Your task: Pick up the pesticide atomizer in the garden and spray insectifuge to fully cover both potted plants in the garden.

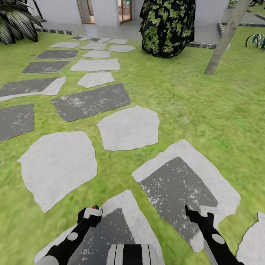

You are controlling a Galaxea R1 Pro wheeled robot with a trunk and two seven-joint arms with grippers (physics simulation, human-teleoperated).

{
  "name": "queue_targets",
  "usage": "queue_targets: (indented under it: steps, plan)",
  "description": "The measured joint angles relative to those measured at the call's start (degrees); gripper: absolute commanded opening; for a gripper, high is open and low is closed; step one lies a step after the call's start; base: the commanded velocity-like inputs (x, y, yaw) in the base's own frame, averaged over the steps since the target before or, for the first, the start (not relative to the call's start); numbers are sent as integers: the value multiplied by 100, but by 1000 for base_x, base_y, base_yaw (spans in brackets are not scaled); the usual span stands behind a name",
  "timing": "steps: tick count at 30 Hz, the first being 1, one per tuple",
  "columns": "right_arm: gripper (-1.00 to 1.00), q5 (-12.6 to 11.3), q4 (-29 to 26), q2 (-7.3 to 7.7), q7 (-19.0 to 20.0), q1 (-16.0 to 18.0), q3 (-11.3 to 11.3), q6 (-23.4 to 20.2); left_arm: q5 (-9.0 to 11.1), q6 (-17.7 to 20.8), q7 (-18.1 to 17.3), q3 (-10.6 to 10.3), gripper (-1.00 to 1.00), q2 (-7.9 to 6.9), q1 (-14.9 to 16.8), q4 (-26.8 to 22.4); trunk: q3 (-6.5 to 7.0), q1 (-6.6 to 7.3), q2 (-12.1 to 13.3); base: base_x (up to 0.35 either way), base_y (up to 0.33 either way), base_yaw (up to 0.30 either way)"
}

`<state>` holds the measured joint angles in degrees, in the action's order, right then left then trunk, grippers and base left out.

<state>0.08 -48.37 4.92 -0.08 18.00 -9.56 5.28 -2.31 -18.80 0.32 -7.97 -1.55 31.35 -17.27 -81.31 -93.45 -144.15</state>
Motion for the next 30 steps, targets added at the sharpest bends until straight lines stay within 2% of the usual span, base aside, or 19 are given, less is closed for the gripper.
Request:
queue_targets:
  steps: [30]
  plan:
    - [100, 0, 0, 0, 0, 0, 0, 0, 0, -3, 0, 8, 100, -1, 0, 1, 47, -1, 0, 5, 0, -26]
